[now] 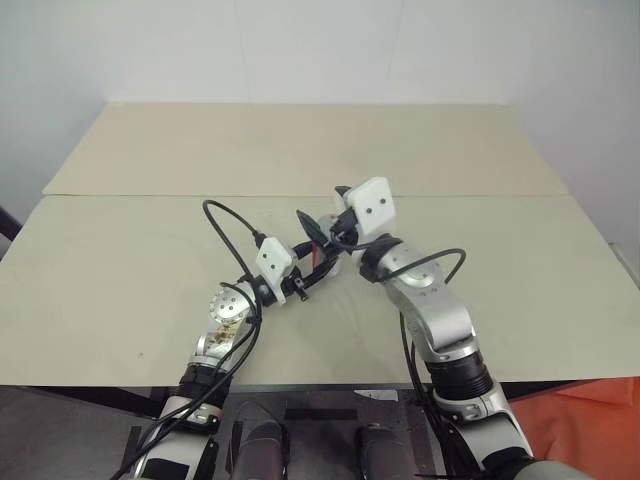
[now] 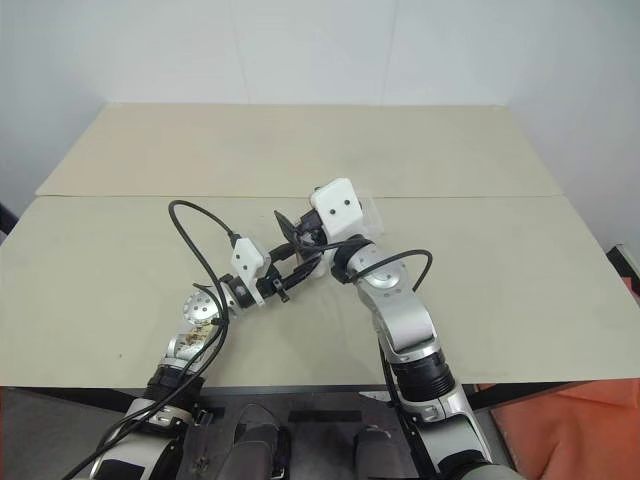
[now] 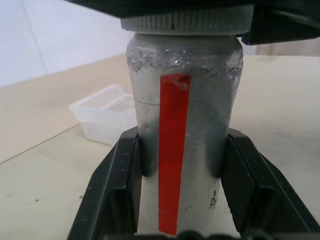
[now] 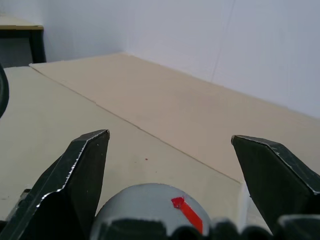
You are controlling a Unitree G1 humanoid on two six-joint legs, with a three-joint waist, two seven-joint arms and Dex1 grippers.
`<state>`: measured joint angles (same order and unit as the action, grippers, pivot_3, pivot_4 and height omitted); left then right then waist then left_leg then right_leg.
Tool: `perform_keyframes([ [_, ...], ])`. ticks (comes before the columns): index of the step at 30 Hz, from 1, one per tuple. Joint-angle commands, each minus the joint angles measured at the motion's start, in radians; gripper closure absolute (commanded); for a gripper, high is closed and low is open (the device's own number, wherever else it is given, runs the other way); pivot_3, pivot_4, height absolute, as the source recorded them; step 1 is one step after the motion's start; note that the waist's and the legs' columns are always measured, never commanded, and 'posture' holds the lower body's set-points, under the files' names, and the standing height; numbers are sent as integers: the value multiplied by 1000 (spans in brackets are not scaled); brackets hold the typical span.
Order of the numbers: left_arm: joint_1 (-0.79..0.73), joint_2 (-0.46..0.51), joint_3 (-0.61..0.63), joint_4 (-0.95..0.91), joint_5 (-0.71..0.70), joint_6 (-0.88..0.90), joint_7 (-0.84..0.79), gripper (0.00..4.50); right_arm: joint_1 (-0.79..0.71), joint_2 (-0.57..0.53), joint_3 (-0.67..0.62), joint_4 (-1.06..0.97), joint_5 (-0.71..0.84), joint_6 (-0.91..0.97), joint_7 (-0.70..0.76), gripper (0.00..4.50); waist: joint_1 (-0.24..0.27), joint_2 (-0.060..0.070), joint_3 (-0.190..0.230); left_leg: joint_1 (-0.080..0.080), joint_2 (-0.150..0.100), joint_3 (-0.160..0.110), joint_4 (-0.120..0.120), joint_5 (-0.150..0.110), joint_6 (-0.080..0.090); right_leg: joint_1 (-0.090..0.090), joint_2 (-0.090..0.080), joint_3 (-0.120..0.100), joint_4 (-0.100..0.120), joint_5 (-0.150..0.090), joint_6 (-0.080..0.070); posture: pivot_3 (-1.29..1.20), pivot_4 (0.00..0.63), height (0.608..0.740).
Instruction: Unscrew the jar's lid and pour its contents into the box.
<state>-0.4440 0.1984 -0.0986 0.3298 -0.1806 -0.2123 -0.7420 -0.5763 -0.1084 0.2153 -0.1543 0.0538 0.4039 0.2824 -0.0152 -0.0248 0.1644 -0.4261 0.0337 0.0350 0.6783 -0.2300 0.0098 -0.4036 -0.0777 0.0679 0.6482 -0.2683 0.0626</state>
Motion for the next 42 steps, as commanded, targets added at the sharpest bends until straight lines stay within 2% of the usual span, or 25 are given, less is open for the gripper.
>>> perform_keyframes([
  [1, -4, -6, -8, -47, -3, -17, -5, 2607, -7, 7, -13, -16, -11, -31, -11, 35, 0, 0, 0, 0, 0, 0, 0, 0, 0, 0, 0, 0, 0, 0, 0, 0, 150, 740],
  [42, -51, 31, 40, 78, -17, -57, -19, 2607, 148, -103, -42, -234, -6, 64, 21, 35, 1, 0, 0, 0, 0, 1, 0, 0, 0, 0, 0, 0, 0, 0, 0, 0, 150, 740],
])
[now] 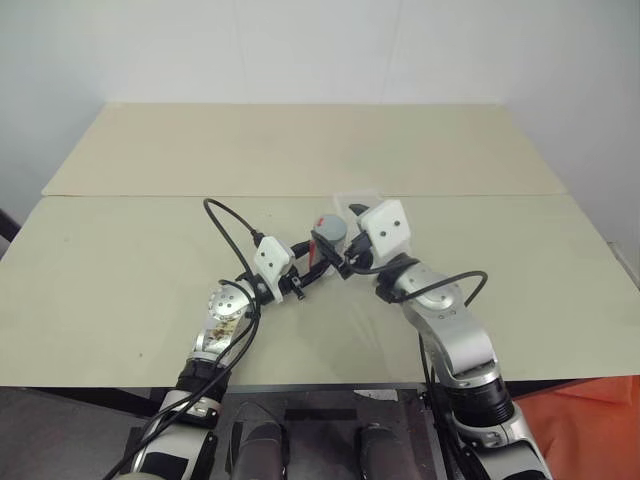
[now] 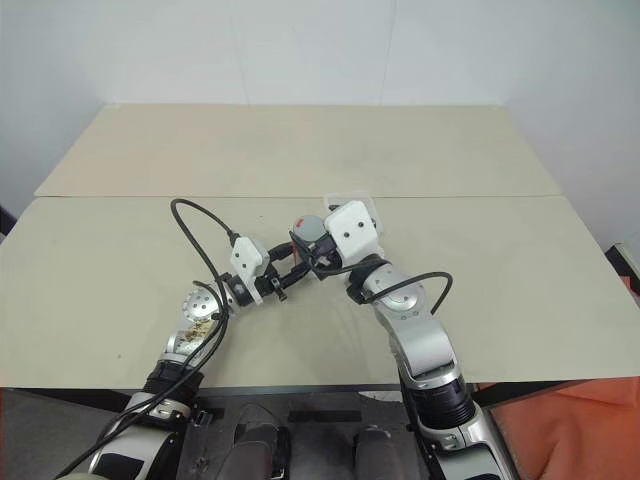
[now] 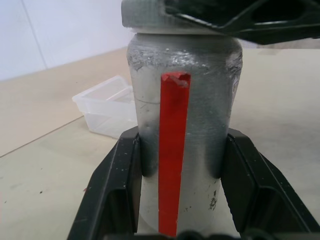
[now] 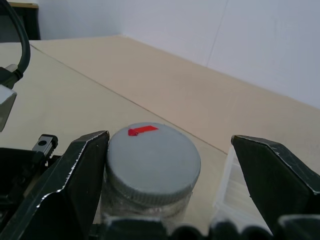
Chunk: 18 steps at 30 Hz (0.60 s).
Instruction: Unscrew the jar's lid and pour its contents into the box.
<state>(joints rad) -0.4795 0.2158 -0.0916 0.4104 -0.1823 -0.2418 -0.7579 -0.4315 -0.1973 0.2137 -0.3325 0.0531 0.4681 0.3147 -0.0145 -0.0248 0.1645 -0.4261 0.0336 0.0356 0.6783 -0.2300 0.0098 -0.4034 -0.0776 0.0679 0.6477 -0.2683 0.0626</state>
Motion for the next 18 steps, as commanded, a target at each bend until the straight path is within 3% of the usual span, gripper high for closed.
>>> perform_keyframes([
  [1, -16, 15, 34, -3, -16, -28, -3, 2607, 6, -16, -40, -60, -5, 1, -10, 35, 0, 0, 0, 0, 0, 0, 0, 0, 0, 0, 0, 0, 0, 0, 0, 0, 150, 740],
  [18, -24, 5, 41, 11, -8, -35, -1, 2607, 36, -73, -61, -116, 10, -9, 34, 35, 0, 0, 0, 0, 0, 1, 0, 0, 0, 0, 0, 0, 0, 0, 0, 0, 150, 740],
])
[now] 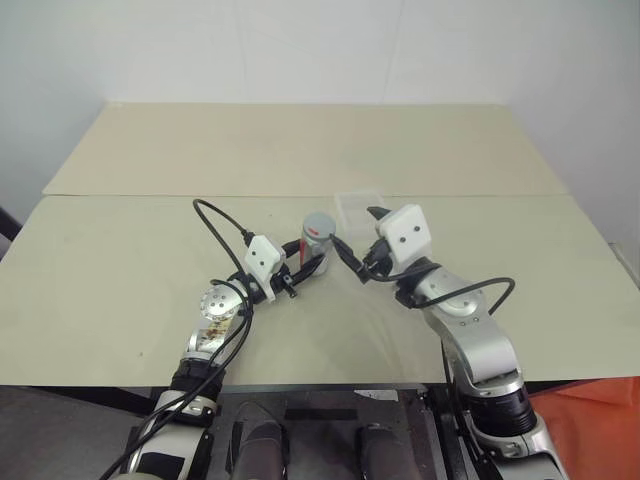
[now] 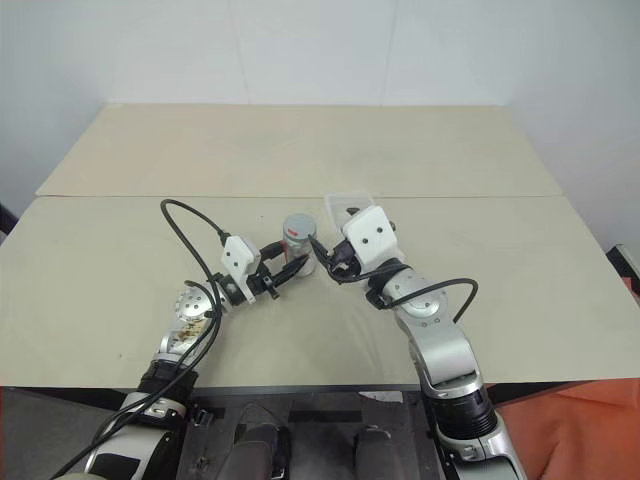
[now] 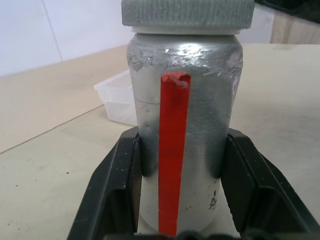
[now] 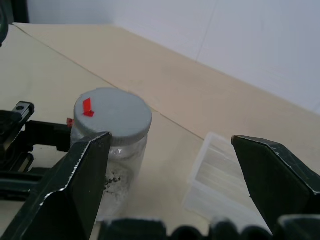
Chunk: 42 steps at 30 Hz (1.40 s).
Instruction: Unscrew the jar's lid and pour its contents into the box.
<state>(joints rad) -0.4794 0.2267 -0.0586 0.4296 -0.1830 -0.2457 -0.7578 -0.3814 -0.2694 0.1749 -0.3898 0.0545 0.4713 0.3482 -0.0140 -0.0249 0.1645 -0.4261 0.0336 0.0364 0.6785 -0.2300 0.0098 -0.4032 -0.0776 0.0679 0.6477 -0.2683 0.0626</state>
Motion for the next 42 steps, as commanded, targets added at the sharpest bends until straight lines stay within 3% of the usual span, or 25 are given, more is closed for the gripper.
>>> perform_keyframes([
  [1, -26, -6, 8, -7, -7, -32, -2, 2607, -21, 4, -25, -62, 11, -12, -2, 35, -1, 0, 0, 0, 0, 0, 0, 0, 0, 0, 0, 0, 0, 0, 0, 0, 150, 740],
  [11, -18, -16, 3, -26, -4, -33, 3, 2607, -84, 54, -12, -52, 99, 27, 46, 35, 0, 0, 0, 0, 0, 0, 0, 0, 0, 0, 0, 0, 0, 0, 0, 0, 150, 740],
  [40, 10, -34, -10, -52, 2, -38, 1, 2607, -119, 100, 26, 95, 65, 3, 44, 35, 0, 0, 0, 0, 0, 0, 0, 0, 0, 0, 0, 0, 0, 0, 0, 0, 150, 740],
  [42, 8, -35, -10, -49, 2, -39, 1, 2607, -118, 100, 30, 100, 60, 4, 42, 437, 0, 0, 0, 0, 0, 0, 0, 0, 0, 0, 0, 0, 0, 0, 0, 0, 150, 740],
])
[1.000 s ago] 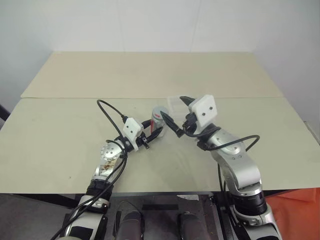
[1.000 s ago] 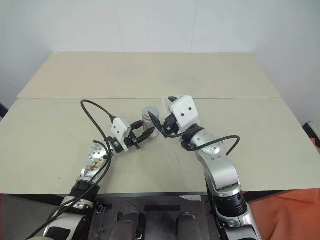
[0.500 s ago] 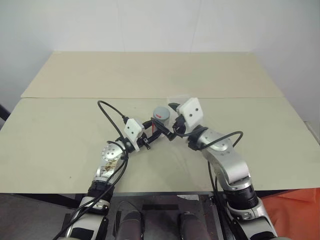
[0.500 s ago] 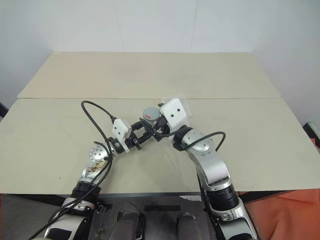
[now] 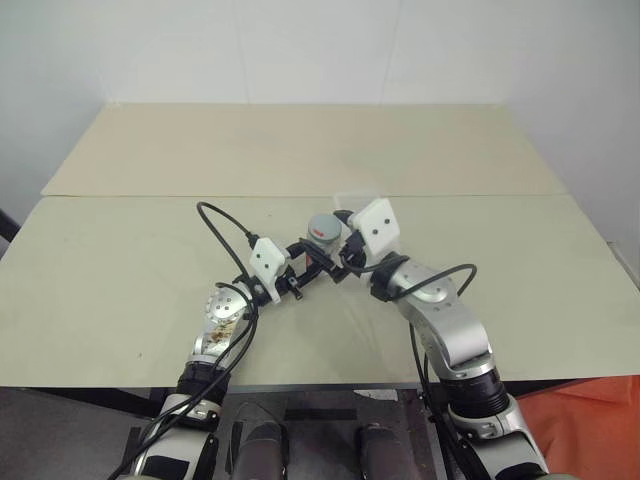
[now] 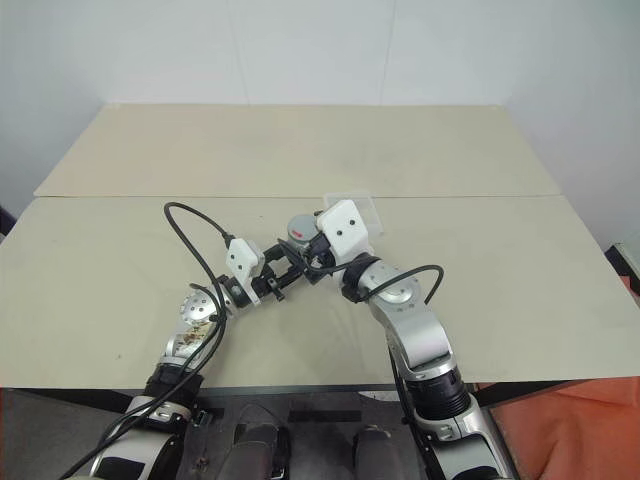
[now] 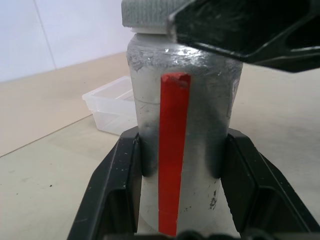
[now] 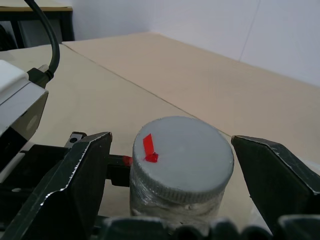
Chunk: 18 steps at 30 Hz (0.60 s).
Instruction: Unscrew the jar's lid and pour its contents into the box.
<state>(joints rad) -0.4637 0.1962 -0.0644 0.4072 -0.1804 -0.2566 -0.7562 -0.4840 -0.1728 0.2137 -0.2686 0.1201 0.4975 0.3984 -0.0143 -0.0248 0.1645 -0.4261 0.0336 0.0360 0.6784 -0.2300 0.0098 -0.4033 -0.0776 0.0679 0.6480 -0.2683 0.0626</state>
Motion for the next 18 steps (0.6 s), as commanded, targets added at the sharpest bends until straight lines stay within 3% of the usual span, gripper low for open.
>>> perform_keyframes([
  [1, -9, -4, -4, -25, -1, -28, -1, 2607, -16, 5, -8, -18, -8, -22, -11, 627, 0, 0, 0, 0, 0, 0, 0, 0, 0, 0, 0, 0, 0, 0, 0, 0, 150, 740],
  [2, -9, -4, -4, -25, 0, -28, -1, 2607, -15, 5, -6, -18, -11, -22, -14, 934, 0, 0, 0, 0, 0, 0, 0, 0, 0, 0, 0, 0, 0, 0, 0, 0, 150, 740],
  [12, -7, -2, -6, -21, 7, -29, -1, 2607, -12, 15, -3, -15, -17, -30, -10, 934, 0, 0, 0, 0, 0, 0, 0, 0, 0, 0, 0, 0, 0, 0, 0, 0, 150, 740],
  [15, -8, -2, -4, -21, 7, -29, -1, 2607, -12, 17, -1, -14, -22, -29, -14, 1697, 0, 0, 0, 0, 0, 0, 0, 0, 0, 0, 0, 0, 0, 0, 0, 0, 150, 740],
  [18, -9, -3, -3, -20, 9, -29, -1, 2607, -13, 15, 2, -14, -31, -30, -18, 1704, 0, 0, 0, 0, 0, 0, 0, 0, 0, 0, 0, 0, 0, 0, 0, 0, 150, 740],
])
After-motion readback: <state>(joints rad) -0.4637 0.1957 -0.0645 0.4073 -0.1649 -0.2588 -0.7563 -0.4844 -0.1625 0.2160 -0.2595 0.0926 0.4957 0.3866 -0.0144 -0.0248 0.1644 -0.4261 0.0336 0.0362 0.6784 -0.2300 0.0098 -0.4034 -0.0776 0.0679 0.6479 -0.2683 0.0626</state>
